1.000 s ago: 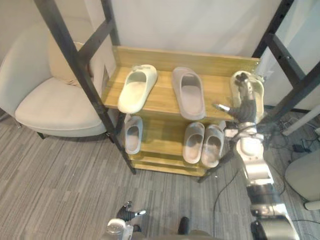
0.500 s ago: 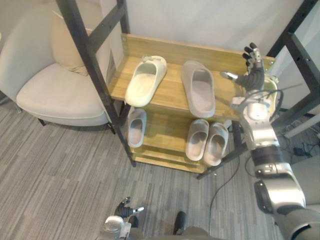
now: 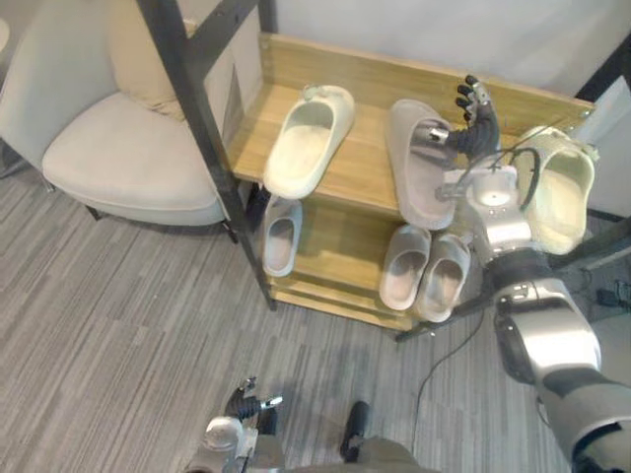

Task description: Organize the slippers on the shoe rack

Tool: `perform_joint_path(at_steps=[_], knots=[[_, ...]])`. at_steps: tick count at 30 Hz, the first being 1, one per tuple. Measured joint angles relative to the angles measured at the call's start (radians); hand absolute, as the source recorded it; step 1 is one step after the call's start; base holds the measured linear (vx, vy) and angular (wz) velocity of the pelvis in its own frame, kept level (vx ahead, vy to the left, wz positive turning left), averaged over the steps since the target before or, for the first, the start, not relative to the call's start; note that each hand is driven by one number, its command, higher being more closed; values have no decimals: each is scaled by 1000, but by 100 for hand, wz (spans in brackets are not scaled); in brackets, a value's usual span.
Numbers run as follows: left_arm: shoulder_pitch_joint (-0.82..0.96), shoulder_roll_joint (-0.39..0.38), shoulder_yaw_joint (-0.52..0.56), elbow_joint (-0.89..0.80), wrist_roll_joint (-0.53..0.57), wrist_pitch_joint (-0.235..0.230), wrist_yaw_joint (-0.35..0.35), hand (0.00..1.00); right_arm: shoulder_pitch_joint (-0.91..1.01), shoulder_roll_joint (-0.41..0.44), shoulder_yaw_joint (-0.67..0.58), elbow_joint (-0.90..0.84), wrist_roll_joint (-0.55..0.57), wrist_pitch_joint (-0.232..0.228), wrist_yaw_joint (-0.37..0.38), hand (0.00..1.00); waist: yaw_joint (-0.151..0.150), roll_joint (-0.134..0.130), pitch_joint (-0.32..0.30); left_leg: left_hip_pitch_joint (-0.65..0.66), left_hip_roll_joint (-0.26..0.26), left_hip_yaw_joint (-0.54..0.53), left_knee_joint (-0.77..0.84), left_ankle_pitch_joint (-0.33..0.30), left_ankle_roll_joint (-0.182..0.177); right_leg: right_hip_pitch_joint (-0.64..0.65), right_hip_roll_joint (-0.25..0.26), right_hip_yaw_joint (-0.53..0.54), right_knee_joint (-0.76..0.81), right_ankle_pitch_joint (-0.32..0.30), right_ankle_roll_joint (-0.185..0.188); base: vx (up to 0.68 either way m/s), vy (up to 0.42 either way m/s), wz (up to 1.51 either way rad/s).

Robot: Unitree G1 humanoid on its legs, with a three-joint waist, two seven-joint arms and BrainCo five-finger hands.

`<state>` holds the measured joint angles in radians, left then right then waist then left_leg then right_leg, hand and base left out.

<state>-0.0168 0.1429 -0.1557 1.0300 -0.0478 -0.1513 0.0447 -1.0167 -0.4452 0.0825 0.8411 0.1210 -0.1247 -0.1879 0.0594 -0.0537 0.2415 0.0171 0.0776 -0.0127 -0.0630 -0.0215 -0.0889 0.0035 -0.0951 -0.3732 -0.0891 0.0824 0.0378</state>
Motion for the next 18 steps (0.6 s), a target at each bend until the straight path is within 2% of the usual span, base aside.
perform_joint_path(at_steps=[6,7,18], knots=[[-4,6,-8,0,-17,-8,1,0,-55,10,0,49,-6,7,14,0,0,0,15,-1,0,1,0,0,0,-2,0,1,0,0,0,-1,2,1],[-6,6,-11,1,-18,-10,1,0,-66,10,0,56,-12,13,14,100,0,1,20,-1,0,1,0,0,0,-2,0,1,0,0,0,0,0,0],[-25,11,-23,3,-36,-11,7,0,-129,-9,-1,74,-1,4,12,100,0,3,43,-17,3,-15,-31,27,-3,-22,3,-14,0,0,0,1,-3,4]])
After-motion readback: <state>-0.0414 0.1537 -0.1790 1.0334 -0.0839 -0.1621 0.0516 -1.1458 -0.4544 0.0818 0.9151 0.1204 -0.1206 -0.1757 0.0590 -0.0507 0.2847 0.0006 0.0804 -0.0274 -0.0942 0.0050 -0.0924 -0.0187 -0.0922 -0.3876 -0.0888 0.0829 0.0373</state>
